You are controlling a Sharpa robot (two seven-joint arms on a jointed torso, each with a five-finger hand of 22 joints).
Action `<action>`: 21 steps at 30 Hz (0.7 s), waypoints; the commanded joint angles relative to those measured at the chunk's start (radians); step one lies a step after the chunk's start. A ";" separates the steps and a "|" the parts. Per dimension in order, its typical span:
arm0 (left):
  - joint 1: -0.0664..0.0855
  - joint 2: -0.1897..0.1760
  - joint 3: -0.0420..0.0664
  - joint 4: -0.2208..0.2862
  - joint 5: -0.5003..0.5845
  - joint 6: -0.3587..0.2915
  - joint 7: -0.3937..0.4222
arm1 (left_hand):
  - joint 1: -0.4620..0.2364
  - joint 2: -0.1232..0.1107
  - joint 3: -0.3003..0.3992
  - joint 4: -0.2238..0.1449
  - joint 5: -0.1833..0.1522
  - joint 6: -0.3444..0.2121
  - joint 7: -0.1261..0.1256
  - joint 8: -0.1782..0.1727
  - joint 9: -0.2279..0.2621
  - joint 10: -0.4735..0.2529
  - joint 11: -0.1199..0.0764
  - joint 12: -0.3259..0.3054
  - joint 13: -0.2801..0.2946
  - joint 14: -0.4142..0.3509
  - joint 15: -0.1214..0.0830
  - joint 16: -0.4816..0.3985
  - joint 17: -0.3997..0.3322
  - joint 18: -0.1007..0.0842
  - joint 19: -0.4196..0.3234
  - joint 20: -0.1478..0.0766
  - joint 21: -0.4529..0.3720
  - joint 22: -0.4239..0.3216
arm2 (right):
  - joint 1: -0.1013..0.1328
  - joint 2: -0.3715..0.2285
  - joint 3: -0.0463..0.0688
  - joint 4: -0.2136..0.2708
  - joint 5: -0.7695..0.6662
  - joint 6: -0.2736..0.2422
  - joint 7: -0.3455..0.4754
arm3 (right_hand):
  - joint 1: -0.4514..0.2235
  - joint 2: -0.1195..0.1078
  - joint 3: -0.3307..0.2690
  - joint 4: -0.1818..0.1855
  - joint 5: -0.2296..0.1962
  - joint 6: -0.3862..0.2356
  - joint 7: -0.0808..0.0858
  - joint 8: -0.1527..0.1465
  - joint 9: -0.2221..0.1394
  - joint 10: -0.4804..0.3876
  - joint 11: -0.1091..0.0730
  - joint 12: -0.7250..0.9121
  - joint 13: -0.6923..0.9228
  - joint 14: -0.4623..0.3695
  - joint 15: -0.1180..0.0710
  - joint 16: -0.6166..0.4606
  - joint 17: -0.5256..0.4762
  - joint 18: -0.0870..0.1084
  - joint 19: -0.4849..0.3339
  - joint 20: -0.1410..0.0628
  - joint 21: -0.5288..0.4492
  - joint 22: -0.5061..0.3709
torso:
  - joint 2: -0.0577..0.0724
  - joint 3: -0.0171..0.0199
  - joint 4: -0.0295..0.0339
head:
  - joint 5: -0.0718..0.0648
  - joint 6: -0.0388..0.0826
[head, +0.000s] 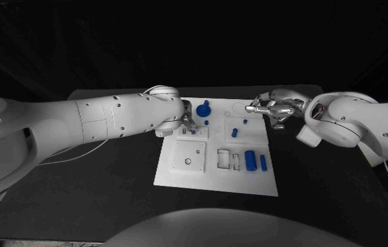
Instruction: Assemble the parts on the task board
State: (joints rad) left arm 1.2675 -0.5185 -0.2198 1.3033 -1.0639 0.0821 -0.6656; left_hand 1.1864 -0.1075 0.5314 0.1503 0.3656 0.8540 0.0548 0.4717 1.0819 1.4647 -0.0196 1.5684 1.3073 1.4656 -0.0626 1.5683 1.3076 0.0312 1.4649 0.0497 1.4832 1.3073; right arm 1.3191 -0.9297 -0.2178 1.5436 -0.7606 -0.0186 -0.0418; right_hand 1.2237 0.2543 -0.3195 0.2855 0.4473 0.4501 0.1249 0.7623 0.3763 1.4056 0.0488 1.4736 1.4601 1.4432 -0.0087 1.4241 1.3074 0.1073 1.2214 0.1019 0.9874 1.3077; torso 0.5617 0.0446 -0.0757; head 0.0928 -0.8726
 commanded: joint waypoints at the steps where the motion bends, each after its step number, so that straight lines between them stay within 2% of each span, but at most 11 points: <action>1: -0.001 0.002 0.000 0.001 0.006 0.015 0.003 | -0.001 0.008 0.012 -0.006 0.004 0.006 -0.011 0.002 0.002 0.106 -0.005 0.002 0.263 0.105 -0.007 0.002 0.263 0.007 0.002 -0.007 -0.006 0.134 | -0.001 0.000 0.000 0.000 0.000 0.018 0.001 | 0.011 0.002 0.003 0.000 -0.004 -0.004 0.002 -0.007 -0.002 -0.002 -0.007 -0.002 -0.050 -0.006 -0.001 -0.006 0.102 0.013 -0.005 0.001 -0.003 0.101 | -0.001 0.0000 0.0001 | 0.002 0.000; 21: -0.003 0.006 0.000 -0.006 0.006 0.020 0.002 | -0.003 0.011 0.013 -0.006 0.001 0.005 -0.010 -0.001 0.001 0.106 -0.004 0.002 0.263 0.105 -0.006 0.002 0.263 0.009 -0.003 -0.006 -0.011 0.128 | -0.001 0.000 0.000 0.000 0.000 0.019 0.001 | 0.012 0.002 0.003 0.000 -0.004 -0.004 0.002 -0.007 -0.001 -0.001 -0.007 -0.002 -0.049 -0.007 -0.001 -0.007 0.101 0.013 -0.007 0.002 -0.005 0.100 | 0.000 -0.0001 -0.0006 | 0.004 0.000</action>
State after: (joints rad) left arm 1.2657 -0.5151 -0.2192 1.2978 -1.0631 0.0853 -0.6652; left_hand 1.1862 -0.1077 0.5316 0.1502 0.3618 0.8562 0.0569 0.4715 1.0827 1.4647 -0.0196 1.5684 1.3073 1.4656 -0.0626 1.5683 1.3074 0.0312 1.4649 0.0497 1.4790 1.3080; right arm 1.3189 -0.9296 -0.2178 1.5430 -0.7600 -0.0162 -0.0422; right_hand 1.2243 0.2549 -0.3196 0.2856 0.4473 0.4501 0.1249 0.7623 0.3763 1.4057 0.0489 1.4743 1.4601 1.4434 -0.0085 1.4201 1.3079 0.1073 1.2215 0.1019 0.9874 1.3075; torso 0.5611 0.0447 -0.0758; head 0.0969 -0.8726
